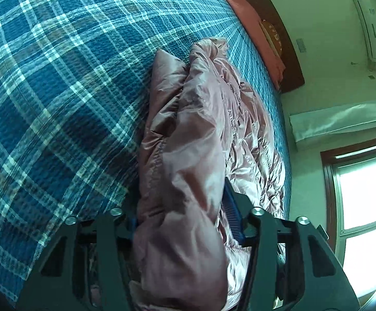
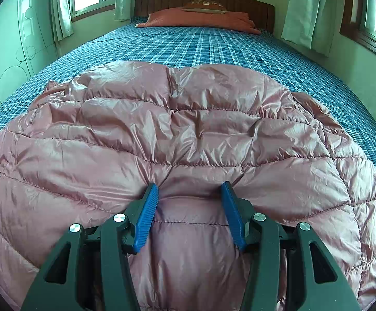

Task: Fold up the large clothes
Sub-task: 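Grasp the jacket's side edge with the left tool and lift it, then fold the held side over the jacket body with the left tool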

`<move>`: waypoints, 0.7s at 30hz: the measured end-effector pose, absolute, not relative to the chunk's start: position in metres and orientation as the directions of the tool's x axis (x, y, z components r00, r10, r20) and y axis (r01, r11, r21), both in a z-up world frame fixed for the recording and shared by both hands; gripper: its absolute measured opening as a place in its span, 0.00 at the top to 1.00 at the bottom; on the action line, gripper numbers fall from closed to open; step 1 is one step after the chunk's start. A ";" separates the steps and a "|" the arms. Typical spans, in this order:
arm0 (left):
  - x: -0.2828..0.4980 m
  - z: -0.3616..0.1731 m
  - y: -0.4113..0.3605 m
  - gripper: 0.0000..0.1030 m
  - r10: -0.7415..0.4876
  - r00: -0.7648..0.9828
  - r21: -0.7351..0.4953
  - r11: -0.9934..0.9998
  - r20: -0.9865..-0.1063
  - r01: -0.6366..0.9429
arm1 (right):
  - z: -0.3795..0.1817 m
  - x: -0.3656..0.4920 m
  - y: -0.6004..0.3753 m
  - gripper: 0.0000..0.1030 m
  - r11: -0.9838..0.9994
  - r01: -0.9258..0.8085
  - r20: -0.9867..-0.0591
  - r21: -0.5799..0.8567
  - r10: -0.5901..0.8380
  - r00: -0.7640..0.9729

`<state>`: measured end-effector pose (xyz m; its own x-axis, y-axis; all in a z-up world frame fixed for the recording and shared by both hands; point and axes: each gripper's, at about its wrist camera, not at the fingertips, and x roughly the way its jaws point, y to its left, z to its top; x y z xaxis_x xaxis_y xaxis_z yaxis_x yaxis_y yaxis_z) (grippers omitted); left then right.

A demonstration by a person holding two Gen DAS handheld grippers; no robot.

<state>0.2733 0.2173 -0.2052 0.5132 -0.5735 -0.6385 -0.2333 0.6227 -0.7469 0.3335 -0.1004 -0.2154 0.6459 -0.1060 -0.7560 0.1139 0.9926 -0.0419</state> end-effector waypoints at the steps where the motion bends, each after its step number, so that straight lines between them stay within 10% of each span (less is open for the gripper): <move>1: 0.273 -0.203 0.215 0.62 -0.570 0.517 -0.744 0.629 -0.638 -0.224 | -0.215 0.334 -0.101 0.51 0.993 0.114 -0.756 -0.043 -0.107 0.646; 6: 0.275 -0.181 0.201 0.81 -0.522 0.547 -0.690 0.709 -0.654 -0.148 | -0.214 0.335 -0.101 0.51 0.992 0.115 -0.756 -0.043 -0.108 0.646; 21: 0.260 -0.101 0.148 0.84 -0.462 0.629 -0.564 0.824 -0.625 0.044 | -0.184 0.322 -0.129 0.50 0.990 0.136 -0.737 -0.033 -0.115 0.666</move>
